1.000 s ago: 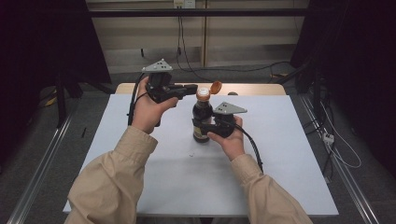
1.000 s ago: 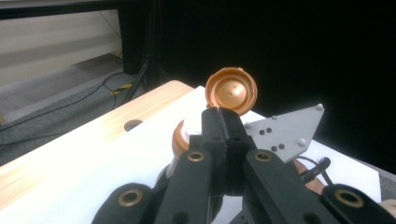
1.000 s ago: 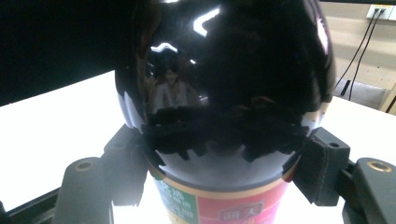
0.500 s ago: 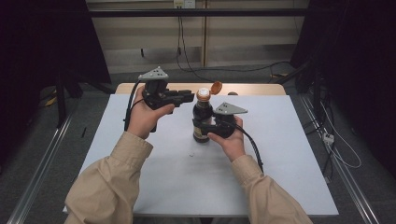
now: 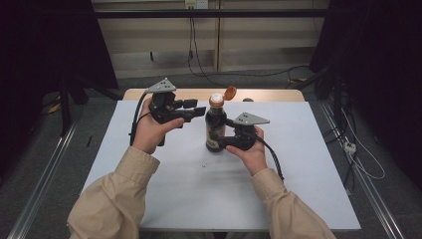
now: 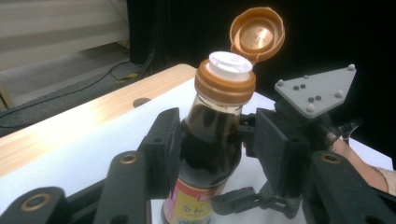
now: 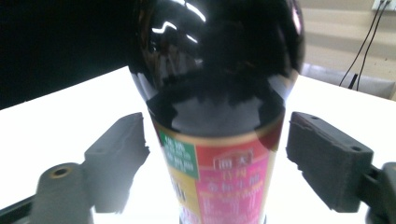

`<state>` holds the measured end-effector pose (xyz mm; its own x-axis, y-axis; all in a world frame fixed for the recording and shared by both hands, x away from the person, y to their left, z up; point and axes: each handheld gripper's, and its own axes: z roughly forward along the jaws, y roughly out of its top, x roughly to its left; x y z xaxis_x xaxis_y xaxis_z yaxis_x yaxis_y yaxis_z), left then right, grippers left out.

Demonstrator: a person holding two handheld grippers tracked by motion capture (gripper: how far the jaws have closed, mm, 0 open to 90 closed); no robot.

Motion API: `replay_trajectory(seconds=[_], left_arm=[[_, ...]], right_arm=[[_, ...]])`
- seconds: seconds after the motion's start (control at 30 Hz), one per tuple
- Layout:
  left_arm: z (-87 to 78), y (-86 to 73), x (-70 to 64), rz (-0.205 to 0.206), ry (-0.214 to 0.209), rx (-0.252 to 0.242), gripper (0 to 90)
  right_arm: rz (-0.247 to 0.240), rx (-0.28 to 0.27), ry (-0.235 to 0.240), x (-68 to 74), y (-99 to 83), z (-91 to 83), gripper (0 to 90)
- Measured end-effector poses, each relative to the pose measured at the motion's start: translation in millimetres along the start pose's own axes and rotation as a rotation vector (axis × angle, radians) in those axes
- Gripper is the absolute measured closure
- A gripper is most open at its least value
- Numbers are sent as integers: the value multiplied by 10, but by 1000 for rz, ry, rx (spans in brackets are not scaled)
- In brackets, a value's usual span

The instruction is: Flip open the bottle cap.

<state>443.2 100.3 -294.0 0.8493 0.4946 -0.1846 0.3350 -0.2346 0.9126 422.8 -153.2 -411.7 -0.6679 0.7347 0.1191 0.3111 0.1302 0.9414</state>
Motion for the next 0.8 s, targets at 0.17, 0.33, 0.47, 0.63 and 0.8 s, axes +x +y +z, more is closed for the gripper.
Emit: replay_trajectory(seconds=[0.17,0.33,0.47,0.63,0.8], left_arm=[[-8,-60,4,5,6,5,424],[-14,-128,19,0,-14,-13,352],[-26,-177,28,2,-15,-6,310],[-39,-227,21,9,-17,-8,269],[-42,-303,47,2,-19,-15,213]], right_arm=[[-3,-2,9,-18,-12,-96,159],[-9,5,15,-20,-13,-159,126],[-14,9,19,-15,-23,-189,106],[-4,18,26,-16,-33,-210,91],[7,16,30,-25,-49,-244,81]])
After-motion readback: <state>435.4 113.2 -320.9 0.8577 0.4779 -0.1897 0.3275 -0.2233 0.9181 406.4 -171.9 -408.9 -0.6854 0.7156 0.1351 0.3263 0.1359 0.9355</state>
